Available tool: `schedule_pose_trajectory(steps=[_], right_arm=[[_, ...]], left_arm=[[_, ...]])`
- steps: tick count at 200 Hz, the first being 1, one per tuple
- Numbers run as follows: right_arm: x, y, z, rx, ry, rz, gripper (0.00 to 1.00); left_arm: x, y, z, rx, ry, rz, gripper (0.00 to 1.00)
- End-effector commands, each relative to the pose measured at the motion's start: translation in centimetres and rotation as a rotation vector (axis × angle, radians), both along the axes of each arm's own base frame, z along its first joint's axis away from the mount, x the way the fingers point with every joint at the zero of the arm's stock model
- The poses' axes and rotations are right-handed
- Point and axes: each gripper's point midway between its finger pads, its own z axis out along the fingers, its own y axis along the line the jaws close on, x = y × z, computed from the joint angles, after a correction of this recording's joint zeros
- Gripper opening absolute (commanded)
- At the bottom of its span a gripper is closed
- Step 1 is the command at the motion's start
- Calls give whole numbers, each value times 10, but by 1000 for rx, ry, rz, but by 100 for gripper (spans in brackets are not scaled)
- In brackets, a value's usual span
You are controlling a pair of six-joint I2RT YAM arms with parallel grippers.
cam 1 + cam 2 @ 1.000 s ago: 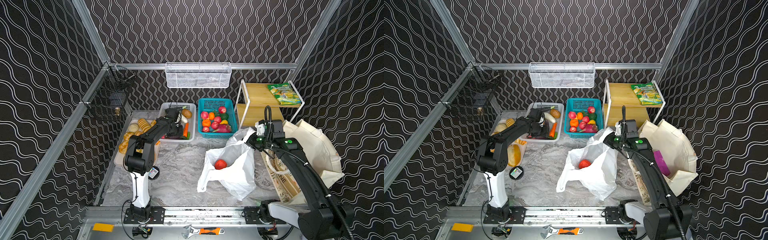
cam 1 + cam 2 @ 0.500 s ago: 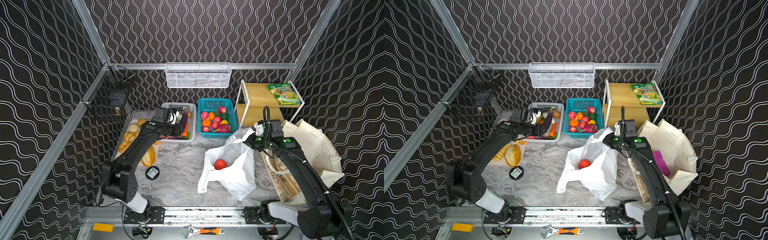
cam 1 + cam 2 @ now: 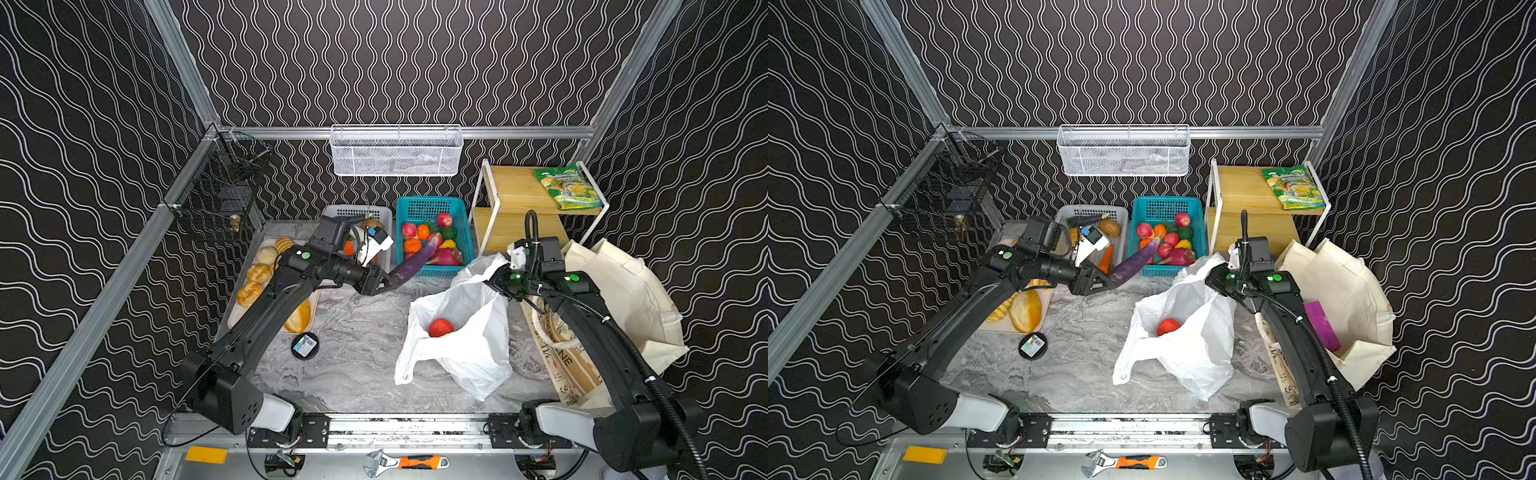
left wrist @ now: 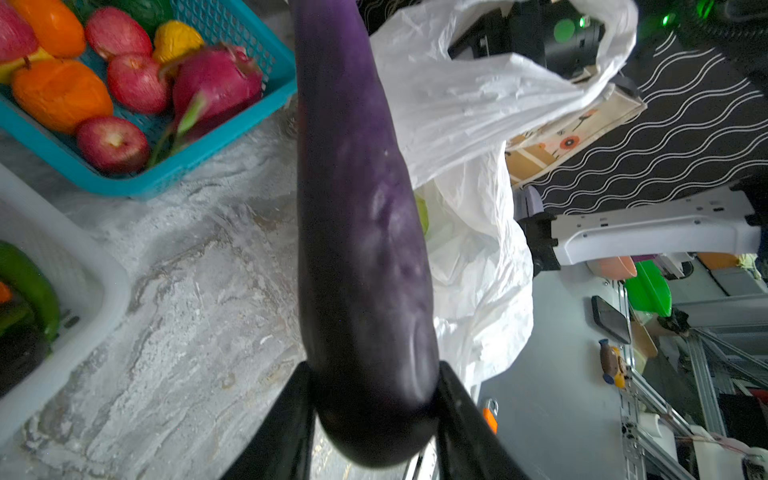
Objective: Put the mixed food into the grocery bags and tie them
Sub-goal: 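Carry the purple eggplant with the left gripper and lower it into the bag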
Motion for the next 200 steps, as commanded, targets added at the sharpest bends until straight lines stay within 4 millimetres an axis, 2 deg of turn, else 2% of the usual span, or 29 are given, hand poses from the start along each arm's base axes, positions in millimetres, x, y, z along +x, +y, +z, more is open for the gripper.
schedule_pose_trajectory(steps=[1, 29, 39, 53, 63, 80, 97, 108, 119, 137, 155, 187, 200], right_arm=[[2, -1, 5, -5, -16, -2, 0], [3, -2, 5, -6, -15, -11, 0], [3, -2, 4, -6, -9, -15, 0], [3, -2, 3, -3, -3, -20, 0], [4, -2, 2, 0, -1, -22, 0], [6, -2, 3, 5, -2, -28, 0], [7, 0, 1, 17, -2, -27, 0], [8, 1, 1, 20, 2, -25, 0], [8, 1, 1, 21, 5, -21, 0], [8, 2, 2, 25, -4, -22, 0], [8, 2, 4, 28, -9, -21, 0], [6, 3, 8, 27, -16, -9, 0], [5, 4, 10, 42, -29, -8, 0]], left_arm=[[-18, 16, -6, 73, 14, 24, 32], [-33, 30, -1, 84, -27, 67, 29], [-42, 32, -3, 85, -6, 58, 25], [-68, 33, -9, 102, 63, -24, 28], [-83, 36, -11, 154, 94, -80, 23], [-102, 37, -2, 140, 135, -152, 23], [-132, 28, 5, 57, 170, -264, 22], [-141, 25, 5, 72, 137, -305, 15], [-143, 24, 6, 64, 136, -315, 10], [-146, 21, 6, 57, 142, -336, 9], [-133, 13, 0, 81, 126, -324, 9], [-123, -16, -2, 67, 139, -383, 14], [-113, -28, -4, 72, 121, -386, 14]])
